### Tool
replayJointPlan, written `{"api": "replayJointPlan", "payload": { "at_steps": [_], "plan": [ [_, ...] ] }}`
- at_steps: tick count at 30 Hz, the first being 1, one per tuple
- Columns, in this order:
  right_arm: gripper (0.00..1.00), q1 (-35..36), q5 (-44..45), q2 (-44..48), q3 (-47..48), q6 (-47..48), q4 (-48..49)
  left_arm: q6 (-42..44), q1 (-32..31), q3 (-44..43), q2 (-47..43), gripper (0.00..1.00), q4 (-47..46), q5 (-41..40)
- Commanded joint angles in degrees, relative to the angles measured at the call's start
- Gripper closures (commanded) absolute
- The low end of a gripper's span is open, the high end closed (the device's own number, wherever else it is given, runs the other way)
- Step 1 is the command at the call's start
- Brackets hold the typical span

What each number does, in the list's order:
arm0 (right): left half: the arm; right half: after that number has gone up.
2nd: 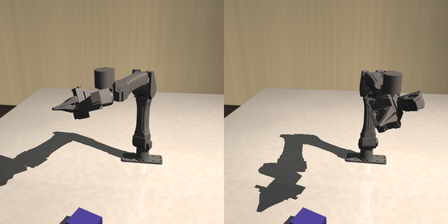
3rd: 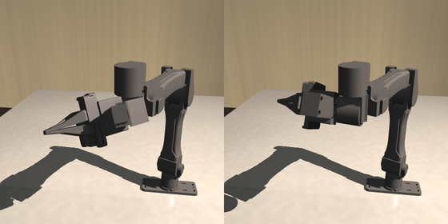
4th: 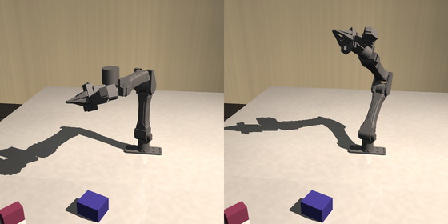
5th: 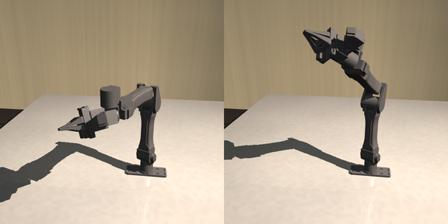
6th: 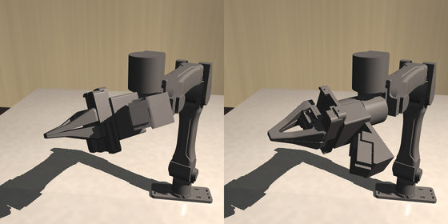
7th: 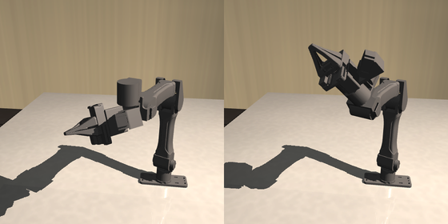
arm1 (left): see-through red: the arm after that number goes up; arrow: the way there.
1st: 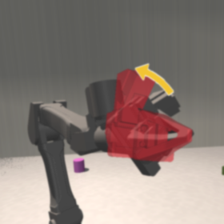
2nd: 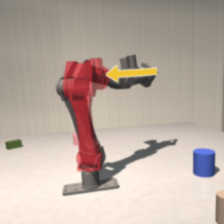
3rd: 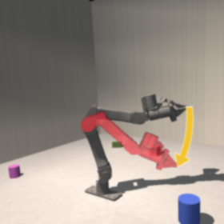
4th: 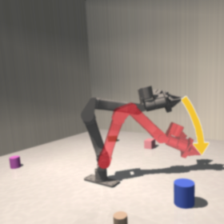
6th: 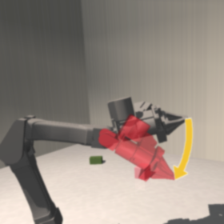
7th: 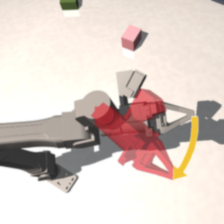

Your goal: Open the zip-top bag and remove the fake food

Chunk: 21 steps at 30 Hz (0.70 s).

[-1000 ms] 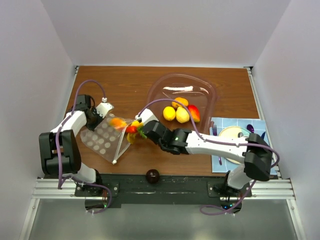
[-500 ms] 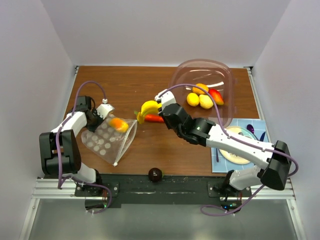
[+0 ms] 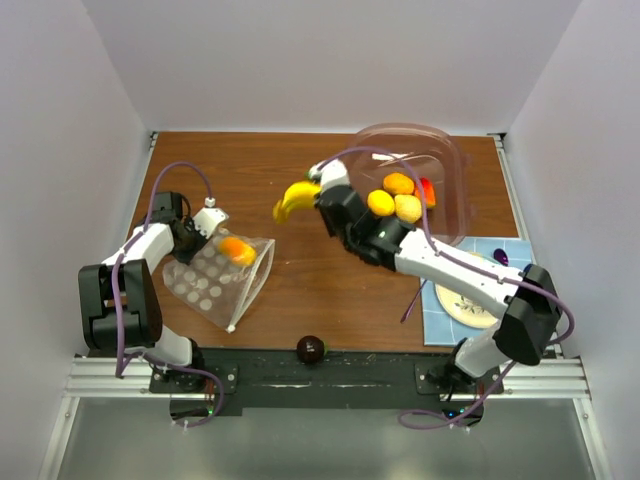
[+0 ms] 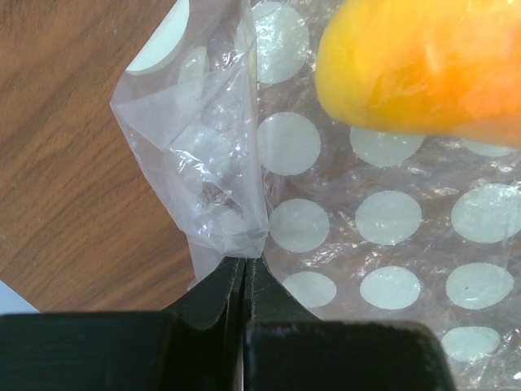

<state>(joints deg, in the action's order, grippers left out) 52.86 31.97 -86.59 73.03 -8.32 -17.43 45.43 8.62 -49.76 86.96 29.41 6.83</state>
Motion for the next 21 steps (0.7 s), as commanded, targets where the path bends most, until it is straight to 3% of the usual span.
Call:
{"api": "replayJointPlan", "payload": {
  "at_steps": [1, 7, 14, 17, 18, 19, 20, 21],
  "plan": [
    [1.00, -9.6, 9.9, -0.6, 7.6, -0.7, 0.3, 0.0, 0.3, 0.4, -1.4, 1.00, -0.8, 1.0],
    [1.00, -17.0, 12.8, -3.6, 6.0, -4.6, -4.1, 0.3, 0.2, 0.7, -1.4, 1.00, -1.2, 0.9],
    [1.00, -19.7, 13.0, -7.7, 1.7, -8.2, -6.8, 0.4, 0.3, 0.4, -1.1, 1.00, -1.2, 1.0],
    [0.55, -20.2, 12.5, -10.1, 3.7, -8.0, -8.9, 0.5, 0.3, 0.4, -1.3, 1.00, -1.2, 1.0],
    [0.24, -20.2, 12.6, -10.5, 4.7, -8.1, -10.0, 0.5, 0.3, 0.5, -1.3, 1.00, -1.2, 1.0],
    [0.09, -20.1, 12.6, -10.7, 5.8, -8.1, -10.9, 0.6, 0.3, 0.5, -1.2, 1.00, -1.2, 1.0],
    [0.01, -20.0, 11.8, -9.5, 6.8, -7.9, -10.9, 0.6, 0.2, 0.6, -1.1, 1.00, -1.3, 1.0],
    [0.01, -18.9, 10.7, -8.0, 6.7, -6.1, -10.1, 0.6, 0.3, 0.7, -1.1, 1.00, -1.3, 1.0]
  ]
}}
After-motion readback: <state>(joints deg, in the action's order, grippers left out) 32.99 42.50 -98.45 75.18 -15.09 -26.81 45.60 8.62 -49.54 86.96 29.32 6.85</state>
